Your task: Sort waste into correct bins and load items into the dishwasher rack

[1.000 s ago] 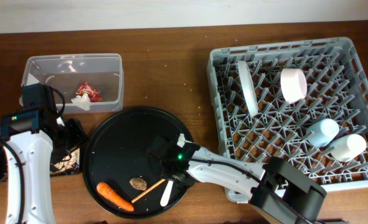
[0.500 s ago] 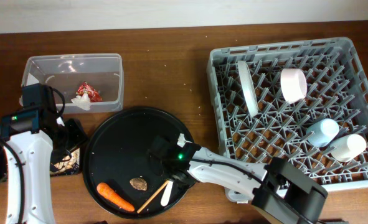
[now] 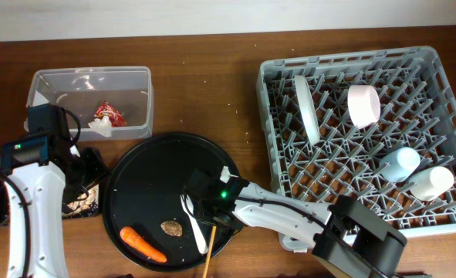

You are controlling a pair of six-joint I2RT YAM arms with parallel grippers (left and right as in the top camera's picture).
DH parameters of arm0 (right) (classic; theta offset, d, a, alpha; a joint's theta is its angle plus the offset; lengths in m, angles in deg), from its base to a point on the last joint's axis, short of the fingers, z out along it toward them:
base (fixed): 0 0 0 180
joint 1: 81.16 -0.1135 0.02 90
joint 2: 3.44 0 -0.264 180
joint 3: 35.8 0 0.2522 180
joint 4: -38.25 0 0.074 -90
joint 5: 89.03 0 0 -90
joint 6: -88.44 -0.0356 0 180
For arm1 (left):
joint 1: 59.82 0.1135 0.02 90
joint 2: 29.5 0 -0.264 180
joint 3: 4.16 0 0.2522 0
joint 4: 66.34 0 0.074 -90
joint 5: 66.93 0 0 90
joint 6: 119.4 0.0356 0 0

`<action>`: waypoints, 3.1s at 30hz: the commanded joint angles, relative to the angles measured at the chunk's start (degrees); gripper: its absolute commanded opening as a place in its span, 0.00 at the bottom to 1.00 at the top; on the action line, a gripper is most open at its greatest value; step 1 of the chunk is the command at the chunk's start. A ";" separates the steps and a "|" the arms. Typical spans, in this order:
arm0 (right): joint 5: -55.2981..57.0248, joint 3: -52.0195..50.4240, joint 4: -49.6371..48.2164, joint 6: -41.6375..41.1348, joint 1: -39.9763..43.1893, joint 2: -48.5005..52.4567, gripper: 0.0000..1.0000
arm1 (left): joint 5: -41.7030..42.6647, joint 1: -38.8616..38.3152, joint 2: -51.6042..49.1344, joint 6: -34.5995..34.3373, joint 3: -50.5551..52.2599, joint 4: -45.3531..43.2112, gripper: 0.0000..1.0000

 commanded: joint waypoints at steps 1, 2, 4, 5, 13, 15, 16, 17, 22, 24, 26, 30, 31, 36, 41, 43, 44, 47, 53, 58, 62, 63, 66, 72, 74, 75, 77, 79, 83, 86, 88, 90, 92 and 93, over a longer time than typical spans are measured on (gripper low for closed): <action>0.94 0.55 0.90 4.61 0.00 -3.74 0.05 | 0.63 0.20 0.50 0.74 0.33 0.07 0.60; 1.55 1.64 2.23 7.76 0.76 -4.90 0.05 | 0.63 0.20 0.50 0.74 0.33 0.09 0.60; 2.58 5.18 8.09 15.72 3.28 -8.17 0.05 | 0.63 0.20 0.50 0.74 0.33 0.09 0.60; 4.87 8.22 14.08 21.29 5.60 -10.99 0.05 | 0.63 0.20 0.50 0.74 0.33 0.07 0.60; 10.58 15.78 33.38 58.07 28.33 -21.16 0.05 | 0.63 0.20 0.50 0.74 0.33 0.09 0.60; 10.32 12.68 31.41 58.07 31.21 -20.15 0.05 | 0.63 0.20 0.50 0.74 0.33 0.09 0.60; 9.66 10.84 29.64 58.07 31.76 -19.39 0.05 | 0.63 0.20 0.50 0.74 0.33 0.09 0.60; 9.70 9.84 28.48 58.07 31.76 -18.84 0.05 | 0.63 0.20 0.50 0.74 0.33 0.09 0.60; 9.57 8.68 22.86 58.05 31.76 -16.11 0.06 | 0.63 0.20 0.50 0.74 0.33 0.11 0.60; 9.51 8.68 21.97 58.05 31.76 -16.11 0.30 | 0.61 0.20 0.50 0.74 0.33 0.09 0.60; 9.51 8.68 21.31 58.05 31.76 -16.11 0.38 | 0.63 0.20 0.50 0.74 0.33 0.09 0.60; 7.65 8.68 21.11 58.03 31.74 -16.11 0.55 | 0.61 0.20 0.50 0.74 0.33 0.09 0.60; 5.97 8.81 21.20 58.01 31.74 -16.17 0.56 | 0.61 0.20 0.50 0.74 0.33 0.09 0.60; -0.13 19.56 29.05 56.13 29.18 -16.70 0.61 | 0.61 0.20 0.50 0.74 0.33 0.04 0.61; -0.79 20.59 25.49 53.77 15.28 -13.42 0.66 | 0.61 0.20 0.50 0.74 0.33 0.04 0.61; -0.85 20.59 22.73 51.47 10.27 -8.79 0.66 | 0.61 0.20 0.50 0.74 0.33 0.09 0.61; -0.85 20.59 20.96 50.18 7.96 -5.99 0.66 | 0.61 0.20 0.50 0.74 0.33 0.11 0.61; -0.85 20.59 15.87 46.40 2.64 1.68 0.67 | 0.61 0.20 0.50 0.74 0.33 0.11 0.61; -0.66 20.59 5.68 41.42 -2.40 13.11 0.67 | 0.61 0.20 0.50 0.74 0.33 0.11 0.61; 3.43 20.59 4.24 40.30 -2.40 15.39 0.58 | 0.61 0.20 0.50 0.74 0.33 0.09 0.61; 4.22 20.59 4.94 38.45 -2.40 15.39 0.36 | 0.61 0.20 0.50 0.74 0.33 0.09 0.61; 4.17 20.59 5.29 38.32 -2.40 15.39 0.33 | 0.61 0.20 0.50 0.74 0.33 0.11 0.61; 4.15 20.59 6.56 36.96 -2.38 15.39 0.29 | 0.61 0.20 0.50 0.74 0.33 0.11 0.61; 9.25 24.46 15.34 36.74 -0.31 11.52 0.24 | 0.61 0.20 0.50 0.74 0.33 0.07 0.61; 11.56 27.76 21.44 36.76 2.32 8.39 0.24 | 0.61 0.20 0.50 0.74 0.33 0.07 0.61; 13.97 29.79 25.90 36.92 4.46 5.73 0.24 | 0.61 0.20 0.50 0.74 0.33 0.09 0.61; 16.92 30.73 31.76 38.75 8.48 0.55 0.24 | 0.61 0.20 0.50 0.74 0.33 0.07 0.61; 21.57 30.73 37.66 39.17 13.42 -3.45 0.23 | 0.59 0.20 0.50 0.74 0.33 0.09 0.61; 21.88 29.49 41.11 41.77 22.95 -4.46 0.19 | 0.59 0.20 0.50 0.74 0.33 0.13 0.61; 20.59 25.92 39.71 44.50 28.39 -4.44 0.18 | 0.59 0.20 0.50 0.74 0.33 0.26 0.61; 16.15 22.25 36.72 47.39 30.60 -4.44 0.18 | 0.59 0.20 0.50 0.74 0.33 0.24 0.61; 12.98 16.90 31.50 49.48 30.38 -4.44 0.18 | 0.59 0.20 0.50 0.74 0.33 0.24 0.61; 12.63 13.38 28.76 49.46 29.79 -4.44 0.18 | 0.59 0.20 0.50 0.74 0.33 0.26 0.61; 12.48 12.50 28.55 49.27 29.81 -4.44 0.18 | 0.59 0.20 0.50 0.74 0.33 0.26 0.61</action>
